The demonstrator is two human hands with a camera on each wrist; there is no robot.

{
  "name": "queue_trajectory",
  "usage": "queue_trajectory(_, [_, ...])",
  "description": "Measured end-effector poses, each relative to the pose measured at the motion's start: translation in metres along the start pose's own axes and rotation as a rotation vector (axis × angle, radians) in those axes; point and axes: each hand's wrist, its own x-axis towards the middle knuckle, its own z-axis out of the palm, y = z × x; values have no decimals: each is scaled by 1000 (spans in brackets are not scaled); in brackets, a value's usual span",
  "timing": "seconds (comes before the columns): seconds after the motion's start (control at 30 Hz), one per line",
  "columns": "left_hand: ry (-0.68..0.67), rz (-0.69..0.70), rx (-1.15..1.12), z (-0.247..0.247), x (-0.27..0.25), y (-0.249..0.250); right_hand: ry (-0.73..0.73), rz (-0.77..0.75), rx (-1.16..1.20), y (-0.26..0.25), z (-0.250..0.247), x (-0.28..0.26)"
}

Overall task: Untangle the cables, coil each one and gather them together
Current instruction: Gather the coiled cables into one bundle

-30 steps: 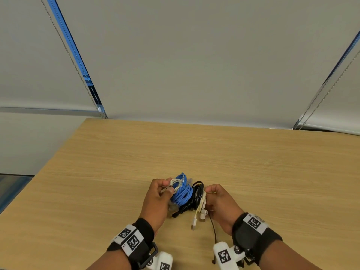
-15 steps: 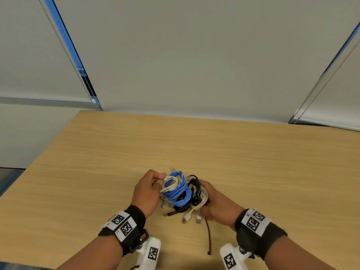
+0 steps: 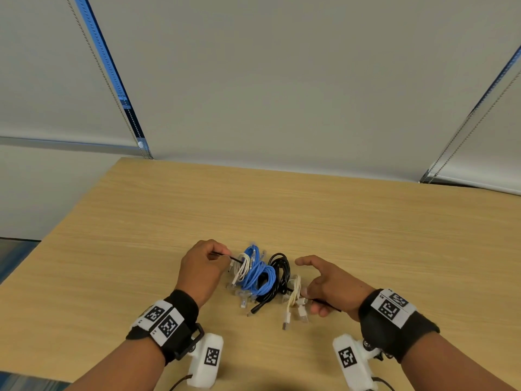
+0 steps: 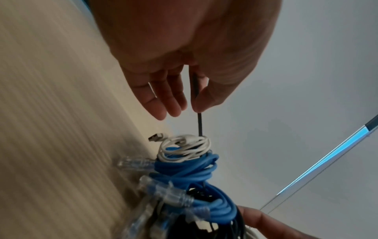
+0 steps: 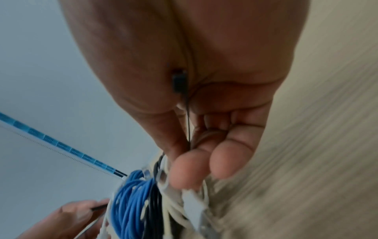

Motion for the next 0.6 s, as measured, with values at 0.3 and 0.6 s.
queue_trajectory(0.3, [-147,140,-200,-3,-7,23,-40,-70,206,-16,-9,-6])
queue_trajectory(0.6, [-218,170,-259,6,-11,30,-39,-213,193,-34,0,-8])
